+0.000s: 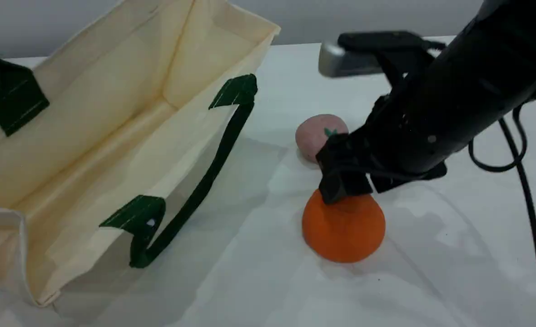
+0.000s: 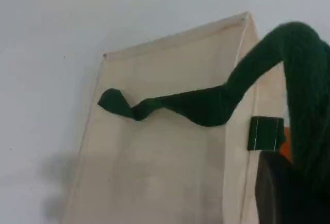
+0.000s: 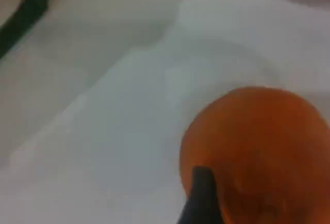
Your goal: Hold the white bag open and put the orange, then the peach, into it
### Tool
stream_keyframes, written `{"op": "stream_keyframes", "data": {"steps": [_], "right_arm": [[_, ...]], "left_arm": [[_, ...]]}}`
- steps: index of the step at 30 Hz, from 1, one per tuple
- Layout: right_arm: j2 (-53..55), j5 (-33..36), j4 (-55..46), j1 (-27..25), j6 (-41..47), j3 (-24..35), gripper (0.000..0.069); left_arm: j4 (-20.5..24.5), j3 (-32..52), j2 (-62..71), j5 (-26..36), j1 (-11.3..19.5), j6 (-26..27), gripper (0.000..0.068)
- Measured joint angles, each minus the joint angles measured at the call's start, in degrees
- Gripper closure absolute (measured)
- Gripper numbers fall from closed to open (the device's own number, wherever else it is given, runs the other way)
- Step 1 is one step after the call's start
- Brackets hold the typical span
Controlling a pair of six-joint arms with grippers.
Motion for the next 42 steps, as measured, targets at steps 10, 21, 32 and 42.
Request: {"op": "stream_keyframes", "data": {"steps": [10,21,32,42], "right_arm": [[3.1,2.2,-0.2,0.0,-1.8,-3.3,0.032],[1.0,6.7,-1.9,-0.1,-1.7,-3.2,0.065],[-15.1,12.9,-8.4,-0.1,0.7,-3.2,0.065],[-26.6,16.9,-5.6,-0.1,2.4,-3.2,0.065]], "left_arm": [[-0.1,0.0,0.0,0.0,0.0,0.0,0.0621],[-0.1,0.0,0.0,0.0,0.0,0.0,0.0622],[0.1,0.0,0.0,0.0,0.0,1.2,0.0622],[-0.3,0.0,0.0,0.2,0.0,1.2,0.0622]]}}
